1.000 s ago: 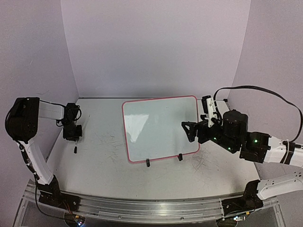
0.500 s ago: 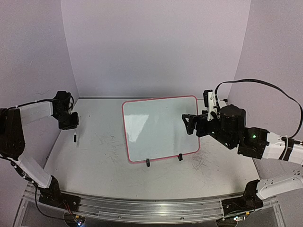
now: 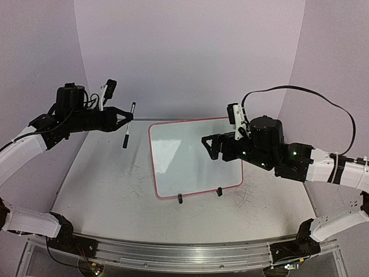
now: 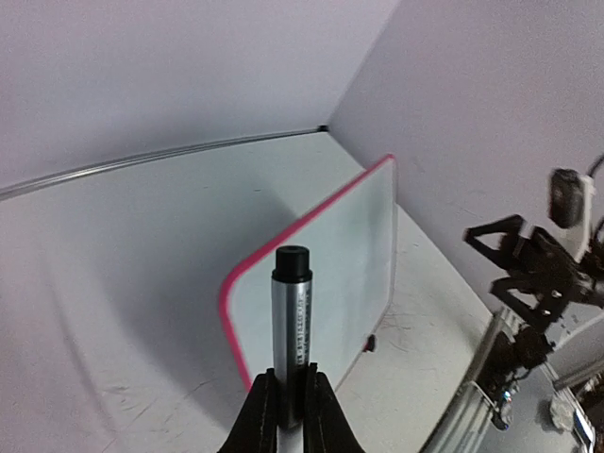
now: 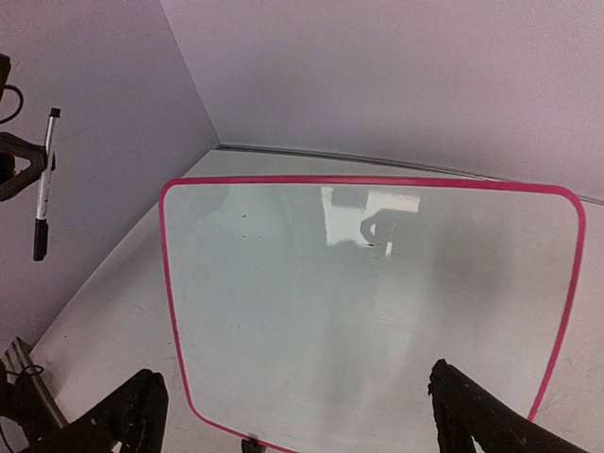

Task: Write a sentence on the whiteboard
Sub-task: Pass from the left arm to the right

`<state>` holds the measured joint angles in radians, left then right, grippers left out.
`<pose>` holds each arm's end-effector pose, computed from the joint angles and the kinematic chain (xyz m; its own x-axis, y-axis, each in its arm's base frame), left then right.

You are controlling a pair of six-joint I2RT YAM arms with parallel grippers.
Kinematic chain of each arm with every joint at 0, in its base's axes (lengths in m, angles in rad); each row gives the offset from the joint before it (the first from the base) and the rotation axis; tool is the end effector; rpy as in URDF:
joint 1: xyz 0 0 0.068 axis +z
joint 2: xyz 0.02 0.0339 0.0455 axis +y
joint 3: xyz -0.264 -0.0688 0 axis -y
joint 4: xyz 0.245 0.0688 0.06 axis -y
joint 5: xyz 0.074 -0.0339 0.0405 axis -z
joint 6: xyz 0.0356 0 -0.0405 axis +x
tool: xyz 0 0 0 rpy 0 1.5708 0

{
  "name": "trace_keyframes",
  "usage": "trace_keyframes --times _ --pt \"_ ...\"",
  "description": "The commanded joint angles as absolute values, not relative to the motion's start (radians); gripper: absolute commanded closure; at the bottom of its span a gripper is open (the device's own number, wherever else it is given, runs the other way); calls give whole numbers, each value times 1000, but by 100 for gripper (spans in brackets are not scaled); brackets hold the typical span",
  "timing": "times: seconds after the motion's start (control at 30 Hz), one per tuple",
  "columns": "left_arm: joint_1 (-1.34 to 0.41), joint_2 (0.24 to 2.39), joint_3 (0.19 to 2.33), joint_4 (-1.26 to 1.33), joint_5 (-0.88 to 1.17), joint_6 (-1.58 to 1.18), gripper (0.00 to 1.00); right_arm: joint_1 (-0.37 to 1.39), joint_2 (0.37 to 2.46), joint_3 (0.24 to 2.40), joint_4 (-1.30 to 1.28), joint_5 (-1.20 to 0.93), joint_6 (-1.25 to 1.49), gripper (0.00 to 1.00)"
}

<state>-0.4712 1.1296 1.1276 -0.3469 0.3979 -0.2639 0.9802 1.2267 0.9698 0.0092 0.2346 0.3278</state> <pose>0.2190 -0.1270 0.3752 -0.4879 -0.0213 -0.8727 0.6378 0.6739 -0.3730 0.1675 0.2350 0.3312 -0.3490 0.0418 -0.9362 -0.6021 0.7555 0.2582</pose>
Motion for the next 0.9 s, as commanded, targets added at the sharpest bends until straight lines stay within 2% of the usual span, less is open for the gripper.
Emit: trace_keyframes --times 0.0,0.2,0.3,0.73,0.87 --pt "-624 1177 1175 -202 514 -264 100 979 1307 1094 22 -42 344 5" --pt "-766 1305 1240 -177 584 -202 100 940 1406 1121 126 -470 350 16" --pt "-835 1371 1272 -171 610 -175 100 913 1439 1129 176 -606 381 21" --pt "-901 1430 1282 -169 647 -123 100 786 1336 1018 336 -787 494 35" --pt "-902 1446 1296 -168 660 -125 100 787 1365 1027 365 -831 515 43"
